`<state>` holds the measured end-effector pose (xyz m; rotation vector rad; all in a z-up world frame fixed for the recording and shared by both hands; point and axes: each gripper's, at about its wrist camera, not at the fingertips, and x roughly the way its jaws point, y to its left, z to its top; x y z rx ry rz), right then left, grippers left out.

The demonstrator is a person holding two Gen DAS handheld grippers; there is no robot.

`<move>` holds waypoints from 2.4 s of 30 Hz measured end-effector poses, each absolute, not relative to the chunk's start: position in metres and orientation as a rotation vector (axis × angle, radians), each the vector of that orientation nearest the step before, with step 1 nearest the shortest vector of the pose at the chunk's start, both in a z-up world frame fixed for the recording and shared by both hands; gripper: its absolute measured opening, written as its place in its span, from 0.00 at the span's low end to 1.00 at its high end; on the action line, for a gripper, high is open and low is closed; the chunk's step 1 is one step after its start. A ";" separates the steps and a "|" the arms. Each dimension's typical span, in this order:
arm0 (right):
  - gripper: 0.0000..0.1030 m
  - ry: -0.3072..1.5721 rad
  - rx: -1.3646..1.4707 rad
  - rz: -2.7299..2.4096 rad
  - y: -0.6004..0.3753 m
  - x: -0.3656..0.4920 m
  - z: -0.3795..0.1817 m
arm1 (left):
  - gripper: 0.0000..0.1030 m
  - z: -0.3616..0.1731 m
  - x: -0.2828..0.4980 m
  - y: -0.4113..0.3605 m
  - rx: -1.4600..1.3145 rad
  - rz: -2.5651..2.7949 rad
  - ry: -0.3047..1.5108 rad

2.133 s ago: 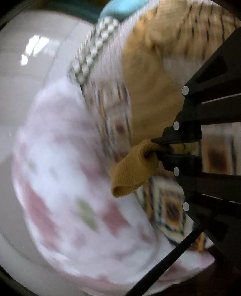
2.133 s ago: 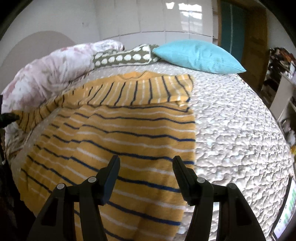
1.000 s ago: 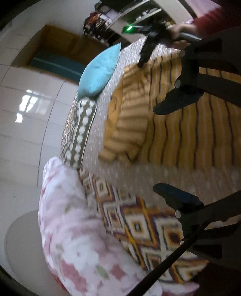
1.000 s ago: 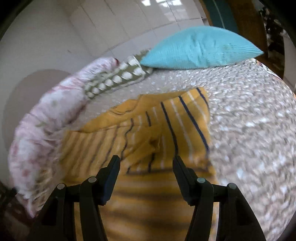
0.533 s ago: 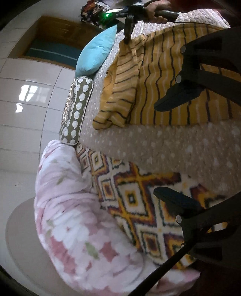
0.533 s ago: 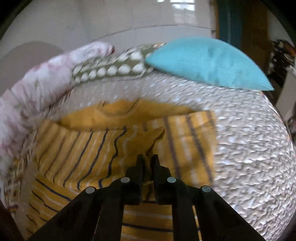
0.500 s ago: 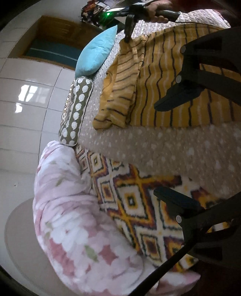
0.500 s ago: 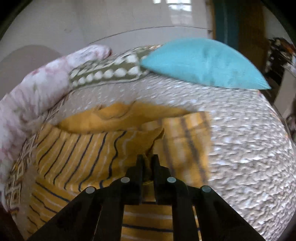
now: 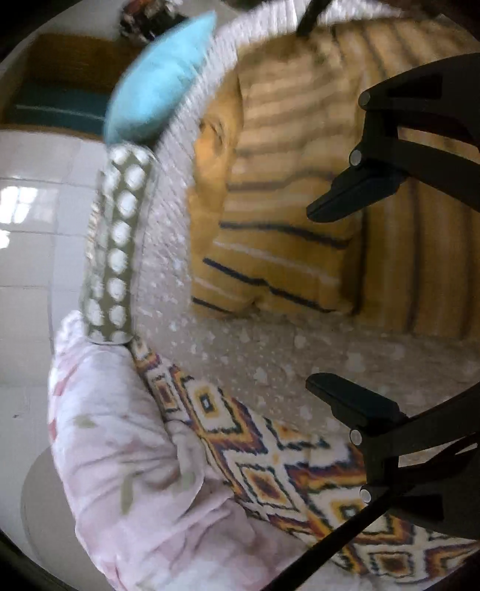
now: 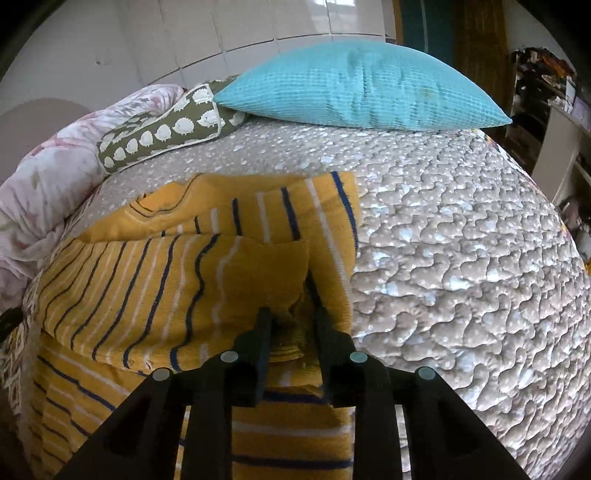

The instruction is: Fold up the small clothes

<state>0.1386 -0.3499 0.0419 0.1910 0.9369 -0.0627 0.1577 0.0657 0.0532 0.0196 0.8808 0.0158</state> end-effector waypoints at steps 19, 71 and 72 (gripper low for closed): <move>0.42 0.994 0.408 0.090 -0.390 -0.032 0.042 | 0.75 0.056 0.015 0.132 -0.238 -0.093 1.024; 0.05 1.033 0.396 0.617 -0.288 -0.210 0.055 | 0.08 0.074 -0.178 0.106 -0.310 -0.222 0.943; 0.05 1.015 0.391 0.620 -0.288 -0.203 0.060 | 0.08 0.079 -0.170 0.111 -0.335 -0.226 0.931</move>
